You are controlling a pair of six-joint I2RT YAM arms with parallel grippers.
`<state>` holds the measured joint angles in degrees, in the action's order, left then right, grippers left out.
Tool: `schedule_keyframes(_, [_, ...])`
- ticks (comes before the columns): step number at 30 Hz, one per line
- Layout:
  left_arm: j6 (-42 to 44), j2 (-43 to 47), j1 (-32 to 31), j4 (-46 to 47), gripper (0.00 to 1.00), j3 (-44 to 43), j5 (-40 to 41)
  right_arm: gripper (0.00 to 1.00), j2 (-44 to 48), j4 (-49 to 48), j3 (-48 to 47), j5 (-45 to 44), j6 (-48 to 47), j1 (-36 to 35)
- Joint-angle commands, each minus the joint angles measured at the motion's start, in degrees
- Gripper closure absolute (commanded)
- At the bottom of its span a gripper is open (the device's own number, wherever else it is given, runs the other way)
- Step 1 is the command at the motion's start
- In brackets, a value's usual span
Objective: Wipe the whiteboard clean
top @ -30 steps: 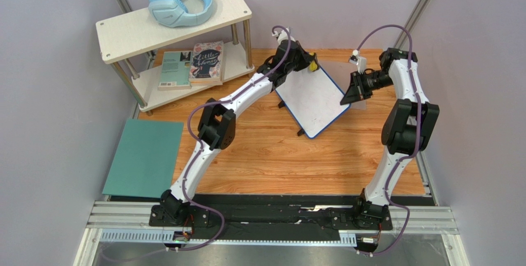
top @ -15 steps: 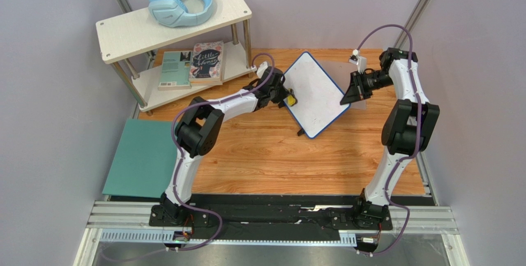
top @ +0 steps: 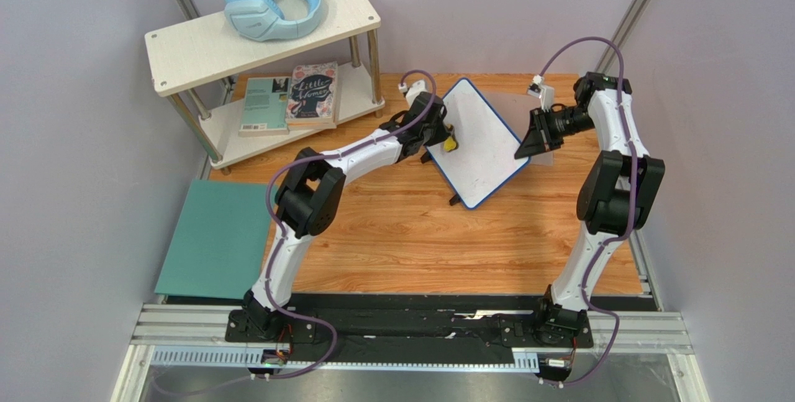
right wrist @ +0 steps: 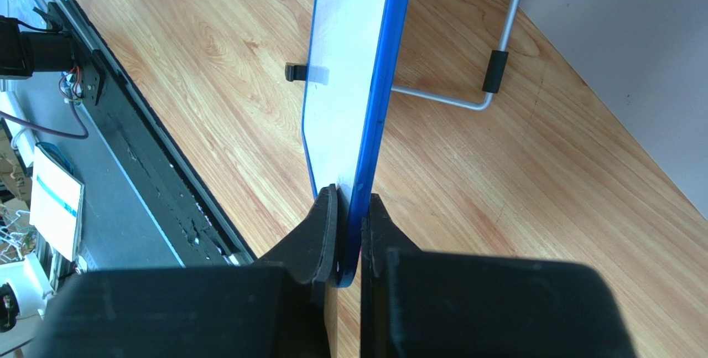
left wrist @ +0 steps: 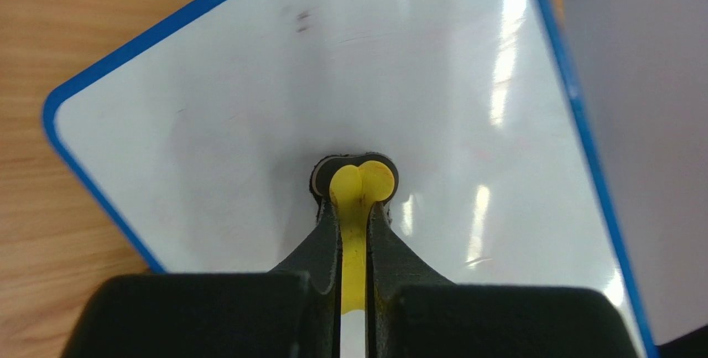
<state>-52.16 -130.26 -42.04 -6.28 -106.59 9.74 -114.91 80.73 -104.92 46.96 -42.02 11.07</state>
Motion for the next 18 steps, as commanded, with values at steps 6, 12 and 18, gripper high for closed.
schedule_keyframes(6, [9.53, -9.75, -6.91, 2.77, 1.00, -16.19, -11.49, 1.00, 1.18, 4.70, 0.51, -6.44, -9.66, -3.07])
schedule_keyframes(12, [9.27, -9.58, -7.18, 1.01, 1.00, -15.15, -10.36, 1.00, 1.01, 4.61, 0.51, -6.35, -9.40, -3.16])
schedule_keyframes(18, [3.76, -2.29, -2.44, 2.15, 1.00, -0.31, -5.00, 1.00, 1.45, 4.53, 0.69, -6.88, -9.57, -3.16])
